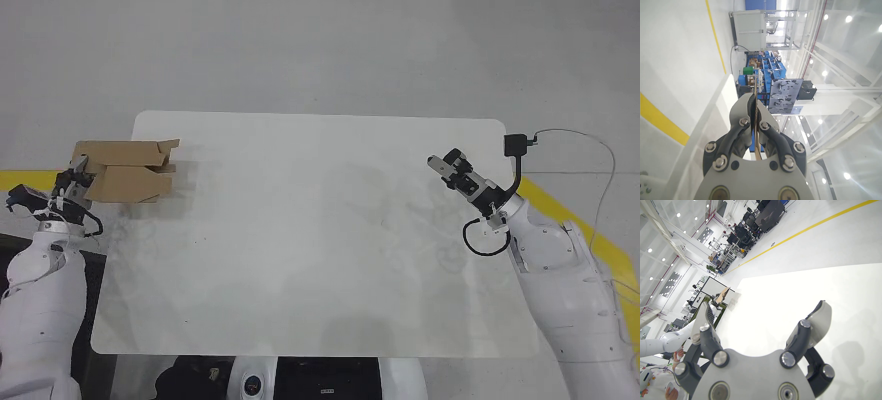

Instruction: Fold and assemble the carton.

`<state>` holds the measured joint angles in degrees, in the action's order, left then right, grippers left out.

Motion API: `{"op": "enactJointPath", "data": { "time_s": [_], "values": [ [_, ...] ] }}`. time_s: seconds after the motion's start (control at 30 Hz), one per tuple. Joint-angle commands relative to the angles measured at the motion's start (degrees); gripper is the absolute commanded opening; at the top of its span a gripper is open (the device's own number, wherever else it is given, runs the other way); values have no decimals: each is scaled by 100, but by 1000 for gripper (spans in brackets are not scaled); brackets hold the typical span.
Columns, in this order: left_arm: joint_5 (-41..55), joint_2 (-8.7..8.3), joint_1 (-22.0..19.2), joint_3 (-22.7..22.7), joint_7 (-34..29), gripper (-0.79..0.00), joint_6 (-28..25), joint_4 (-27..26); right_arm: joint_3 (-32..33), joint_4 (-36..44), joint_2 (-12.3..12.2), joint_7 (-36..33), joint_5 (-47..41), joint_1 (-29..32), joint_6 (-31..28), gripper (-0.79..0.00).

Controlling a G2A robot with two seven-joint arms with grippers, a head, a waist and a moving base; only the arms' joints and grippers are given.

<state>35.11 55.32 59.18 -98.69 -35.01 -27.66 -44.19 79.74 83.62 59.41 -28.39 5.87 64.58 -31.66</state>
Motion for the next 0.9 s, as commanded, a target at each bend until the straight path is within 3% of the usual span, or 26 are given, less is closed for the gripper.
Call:
{"op": "enactJointPath", "data": {
  "time_s": [0.0,0.2,0.47,0.63,0.87],
  "values": [
    [63,6,-2,-7,-56,-785,36,-266,0,0,0,0,0,0,0,0],
    [202,85,67,215,-169,-785,186,-1088,0,0,0,0,0,0,0,0],
    [-21,247,80,924,-135,-785,327,-2051,0,0,0,0,0,0,0,0],
    [-215,368,-107,1570,-408,-785,443,-2355,0,0,0,0,0,0,0,0],
    [-603,548,-543,2421,-804,-785,255,-2399,0,0,0,0,0,0,0,0]
  ]
}}
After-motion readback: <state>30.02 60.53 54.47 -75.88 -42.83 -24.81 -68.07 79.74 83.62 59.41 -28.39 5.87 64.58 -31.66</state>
